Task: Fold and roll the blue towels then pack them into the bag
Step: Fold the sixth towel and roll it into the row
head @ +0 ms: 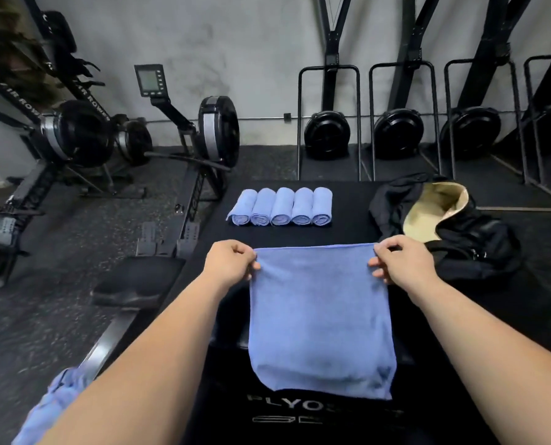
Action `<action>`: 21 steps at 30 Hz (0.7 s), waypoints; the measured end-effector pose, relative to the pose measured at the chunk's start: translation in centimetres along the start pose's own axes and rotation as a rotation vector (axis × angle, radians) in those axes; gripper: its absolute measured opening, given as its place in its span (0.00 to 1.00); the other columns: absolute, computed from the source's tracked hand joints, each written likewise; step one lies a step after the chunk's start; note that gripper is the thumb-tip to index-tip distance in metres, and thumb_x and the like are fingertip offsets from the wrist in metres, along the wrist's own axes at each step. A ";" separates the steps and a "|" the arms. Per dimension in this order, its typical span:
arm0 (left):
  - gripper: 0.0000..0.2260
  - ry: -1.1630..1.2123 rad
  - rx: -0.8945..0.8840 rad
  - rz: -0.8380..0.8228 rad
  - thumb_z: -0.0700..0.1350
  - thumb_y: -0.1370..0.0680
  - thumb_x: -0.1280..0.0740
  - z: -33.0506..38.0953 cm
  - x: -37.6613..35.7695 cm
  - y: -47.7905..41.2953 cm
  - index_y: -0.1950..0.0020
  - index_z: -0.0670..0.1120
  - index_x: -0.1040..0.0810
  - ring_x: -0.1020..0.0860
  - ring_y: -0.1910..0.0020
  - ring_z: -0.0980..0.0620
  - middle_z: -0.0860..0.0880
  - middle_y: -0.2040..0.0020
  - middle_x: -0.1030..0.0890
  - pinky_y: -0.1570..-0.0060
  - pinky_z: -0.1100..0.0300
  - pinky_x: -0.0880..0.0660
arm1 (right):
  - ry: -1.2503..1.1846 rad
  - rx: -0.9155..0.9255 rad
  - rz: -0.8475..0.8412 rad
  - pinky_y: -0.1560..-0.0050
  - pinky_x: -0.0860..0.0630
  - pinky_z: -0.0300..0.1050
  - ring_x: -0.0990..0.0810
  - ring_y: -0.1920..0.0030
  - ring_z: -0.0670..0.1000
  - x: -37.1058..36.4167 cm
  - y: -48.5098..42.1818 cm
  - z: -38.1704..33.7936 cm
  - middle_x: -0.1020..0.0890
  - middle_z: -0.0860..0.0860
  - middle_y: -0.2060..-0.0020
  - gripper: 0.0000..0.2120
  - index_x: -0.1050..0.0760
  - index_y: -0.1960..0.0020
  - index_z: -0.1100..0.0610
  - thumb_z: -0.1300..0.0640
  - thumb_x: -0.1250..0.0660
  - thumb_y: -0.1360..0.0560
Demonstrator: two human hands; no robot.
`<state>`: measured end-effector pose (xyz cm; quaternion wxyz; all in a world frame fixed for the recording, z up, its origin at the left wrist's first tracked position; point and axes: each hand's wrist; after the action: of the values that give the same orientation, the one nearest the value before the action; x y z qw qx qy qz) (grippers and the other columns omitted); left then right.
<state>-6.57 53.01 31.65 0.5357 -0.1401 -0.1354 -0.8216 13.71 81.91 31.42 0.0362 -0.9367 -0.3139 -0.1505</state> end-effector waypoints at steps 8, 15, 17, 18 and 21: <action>0.11 0.046 -0.108 0.036 0.45 0.19 0.32 1.0 -2.8 -4.5 0.37 0.49 0.19 0.13 0.47 0.47 0.49 0.45 0.12 0.35 0.47 0.21 | 0.027 0.033 -0.022 0.41 0.18 0.58 0.13 0.52 0.56 -3.0 -4.2 -0.6 0.12 0.50 0.54 0.12 0.22 0.41 0.49 0.50 0.33 0.24; 0.30 -0.922 -0.306 -0.264 0.62 0.14 0.48 -6.6 -8.0 0.3 0.14 0.51 0.47 0.49 0.15 0.49 0.48 0.14 0.47 0.18 0.47 0.51 | 0.780 0.233 -0.389 0.21 0.41 0.48 0.39 0.18 0.53 -6.8 -0.4 5.7 0.38 0.52 0.18 0.30 0.41 0.17 0.52 0.43 0.40 0.15; 0.32 -1.025 -0.349 -0.236 0.66 0.14 0.57 -8.2 -8.4 1.0 0.13 0.54 0.54 0.61 0.15 0.52 0.51 0.13 0.59 0.17 0.47 0.61 | 0.922 0.381 -0.347 0.19 0.48 0.48 0.48 0.16 0.51 -7.0 0.8 7.9 0.45 0.50 0.16 0.29 0.40 0.17 0.50 0.40 0.45 0.15; 0.32 -1.041 -0.361 -0.227 0.67 0.15 0.59 -8.3 -8.3 1.1 0.13 0.54 0.55 0.63 0.16 0.53 0.52 0.14 0.61 0.18 0.46 0.63 | 0.937 0.419 -0.314 0.18 0.50 0.48 0.50 0.16 0.50 -6.9 1.2 8.4 0.46 0.50 0.15 0.29 0.40 0.17 0.49 0.40 0.46 0.14; 0.33 -1.105 -0.388 -0.229 0.68 0.16 0.61 -8.2 -8.5 0.7 0.13 0.54 0.56 0.64 0.16 0.53 0.52 0.14 0.61 0.18 0.45 0.63 | 0.903 0.466 -0.259 0.19 0.48 0.48 0.48 0.16 0.49 -6.9 1.2 9.1 0.42 0.49 0.16 0.26 0.37 0.18 0.49 0.41 0.46 0.14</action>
<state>-3.32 56.78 20.96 0.2585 -0.6266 -0.2555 -0.6894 11.57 78.48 20.64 0.3564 -0.6992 -0.4055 -0.4686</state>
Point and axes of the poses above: each hand's wrist, its own y-axis away from the middle knuckle, its own x-axis out of the back of the hand, z = x × y
